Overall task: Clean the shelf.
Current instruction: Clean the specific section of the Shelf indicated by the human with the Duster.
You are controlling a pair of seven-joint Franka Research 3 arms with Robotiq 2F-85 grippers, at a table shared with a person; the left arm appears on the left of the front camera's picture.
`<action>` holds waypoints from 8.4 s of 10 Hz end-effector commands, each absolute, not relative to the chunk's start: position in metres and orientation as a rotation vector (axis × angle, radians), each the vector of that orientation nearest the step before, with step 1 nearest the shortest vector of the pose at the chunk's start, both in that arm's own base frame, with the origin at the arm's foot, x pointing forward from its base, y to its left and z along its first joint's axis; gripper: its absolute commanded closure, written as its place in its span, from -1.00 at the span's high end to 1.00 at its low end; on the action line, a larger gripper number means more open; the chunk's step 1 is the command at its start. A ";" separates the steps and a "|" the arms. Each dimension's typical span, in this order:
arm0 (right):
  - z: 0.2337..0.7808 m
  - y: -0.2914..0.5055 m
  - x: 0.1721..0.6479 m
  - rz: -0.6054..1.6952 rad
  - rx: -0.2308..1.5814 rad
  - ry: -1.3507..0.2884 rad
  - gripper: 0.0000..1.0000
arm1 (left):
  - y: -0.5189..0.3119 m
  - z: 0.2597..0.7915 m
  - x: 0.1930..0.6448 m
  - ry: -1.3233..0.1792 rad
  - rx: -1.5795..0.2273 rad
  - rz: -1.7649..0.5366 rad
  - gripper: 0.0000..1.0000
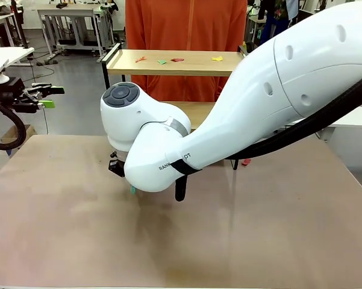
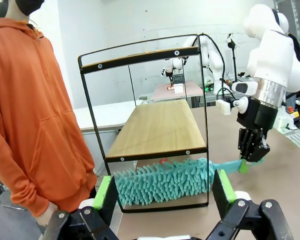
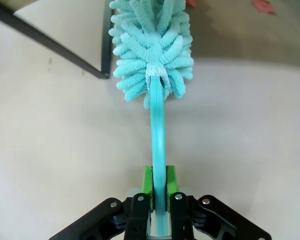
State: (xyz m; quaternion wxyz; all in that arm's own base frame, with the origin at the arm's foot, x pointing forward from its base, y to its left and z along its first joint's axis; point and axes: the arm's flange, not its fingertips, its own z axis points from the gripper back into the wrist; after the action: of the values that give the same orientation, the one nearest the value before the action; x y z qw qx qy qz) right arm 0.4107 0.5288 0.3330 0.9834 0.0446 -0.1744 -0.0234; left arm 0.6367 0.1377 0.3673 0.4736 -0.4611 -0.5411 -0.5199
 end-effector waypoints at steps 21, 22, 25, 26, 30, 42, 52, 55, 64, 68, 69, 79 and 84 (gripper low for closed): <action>0.351 0.273 0.394 -0.289 -0.044 -0.175 -0.74 | 0.136 0.369 0.634 -1.315 -1.114 -1.293 1.00; 0.351 0.273 0.394 -0.289 -0.044 -0.175 -0.74 | 0.136 0.369 0.634 -1.315 -1.114 -1.293 1.00; 0.370 0.268 0.377 -0.213 0.055 -0.194 -0.74 | 0.136 0.369 0.634 -1.315 -1.114 -1.293 1.00; 0.376 0.263 0.373 -0.181 0.095 -0.184 -0.74 | 0.136 0.369 0.634 -1.315 -1.114 -1.293 1.00; 0.387 0.263 0.368 -0.119 0.177 -0.164 -0.74 | 0.136 0.369 0.634 -1.315 -1.114 -1.293 1.00; 0.446 0.155 0.294 0.515 0.450 -0.063 -0.74 | 0.136 0.369 0.634 -1.315 -1.114 -1.293 1.00; 0.531 0.092 0.201 0.857 0.242 0.063 -0.74 | 0.136 0.369 0.634 -1.315 -1.114 -1.293 1.00; 0.531 0.101 0.200 0.859 0.235 0.081 -0.74 | 0.136 0.369 0.634 -1.315 -1.114 -1.293 1.00; 0.531 0.101 0.200 0.859 0.235 0.081 -0.74 | 0.136 0.369 0.634 -1.315 -1.114 -1.293 1.00; 0.531 0.101 0.200 0.859 0.235 0.081 -0.74 | 0.136 0.369 0.634 -1.315 -1.114 -1.293 1.00; 0.531 0.101 0.200 0.859 0.235 0.081 -0.74 | 0.136 0.369 0.634 -1.315 -1.114 -1.293 1.00; 0.531 0.101 0.200 0.859 0.235 0.081 -0.74 | 0.136 0.369 0.634 -1.315 -1.114 -1.293 1.00; 0.531 0.101 0.200 0.859 0.235 0.081 -0.74 | 0.136 0.369 0.634 -1.315 -1.114 -1.293 1.00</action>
State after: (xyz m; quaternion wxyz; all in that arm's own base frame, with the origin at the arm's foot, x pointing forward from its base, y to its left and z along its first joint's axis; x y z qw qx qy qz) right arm 0.1997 0.1022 0.5317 0.9038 0.1123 0.0400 0.4111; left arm 0.6368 0.1375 0.3675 0.4736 -0.4609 -0.5411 -0.5201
